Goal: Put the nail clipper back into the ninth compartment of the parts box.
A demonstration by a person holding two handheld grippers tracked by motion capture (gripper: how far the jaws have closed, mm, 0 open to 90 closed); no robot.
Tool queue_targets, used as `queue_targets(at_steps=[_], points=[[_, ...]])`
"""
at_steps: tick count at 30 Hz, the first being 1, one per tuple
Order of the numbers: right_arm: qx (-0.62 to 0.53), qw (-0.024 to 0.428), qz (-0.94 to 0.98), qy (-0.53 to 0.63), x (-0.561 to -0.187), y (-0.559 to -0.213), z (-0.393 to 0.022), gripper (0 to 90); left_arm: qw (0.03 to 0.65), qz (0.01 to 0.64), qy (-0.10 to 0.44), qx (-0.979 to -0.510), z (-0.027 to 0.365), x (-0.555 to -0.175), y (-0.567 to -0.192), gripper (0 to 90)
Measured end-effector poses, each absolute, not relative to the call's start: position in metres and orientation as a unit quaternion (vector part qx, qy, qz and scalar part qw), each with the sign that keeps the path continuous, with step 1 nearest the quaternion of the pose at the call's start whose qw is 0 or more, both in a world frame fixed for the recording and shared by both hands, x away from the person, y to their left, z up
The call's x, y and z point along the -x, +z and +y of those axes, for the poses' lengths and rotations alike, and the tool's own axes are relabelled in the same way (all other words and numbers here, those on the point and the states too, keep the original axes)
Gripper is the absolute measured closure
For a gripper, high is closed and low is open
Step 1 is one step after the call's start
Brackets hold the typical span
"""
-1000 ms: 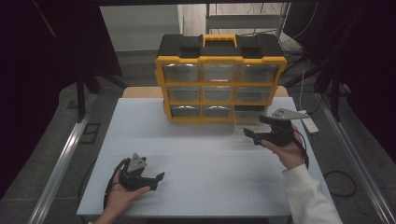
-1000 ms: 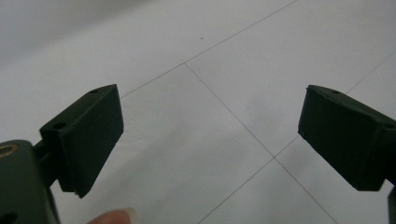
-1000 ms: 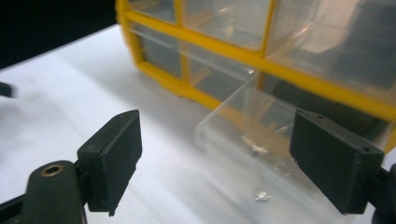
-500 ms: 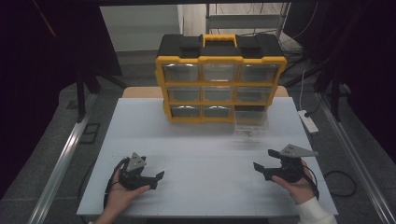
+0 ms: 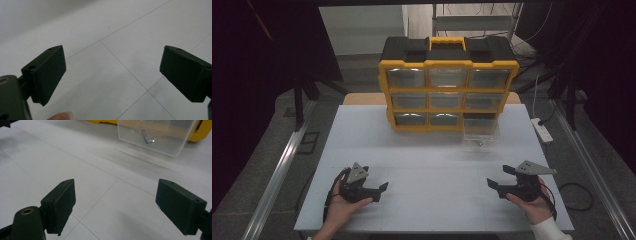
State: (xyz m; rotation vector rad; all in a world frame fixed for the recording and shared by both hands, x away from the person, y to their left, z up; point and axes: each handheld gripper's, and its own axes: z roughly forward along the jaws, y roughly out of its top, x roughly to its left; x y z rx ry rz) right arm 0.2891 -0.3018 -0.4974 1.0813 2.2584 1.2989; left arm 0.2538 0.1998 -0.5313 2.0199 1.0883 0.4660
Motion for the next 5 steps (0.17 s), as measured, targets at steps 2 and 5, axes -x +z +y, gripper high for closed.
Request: queue_targets(at_steps=[2, 5], points=[[-0.376, 0.162, 0.792, 0.452, -0.2889, -0.498, -0.3013, 16.7, 0.39, 0.428, 0.183, -0.795, 0.1996, -0.2543, -0.5313, 7.5], [-0.376, 0.165, 0.792, 0.451, -0.2888, -0.4983, -0.3012, 16.8, 0.39, 0.428, 0.183, -0.795, 0.1993, -0.2551, -0.5314, 7.5]])
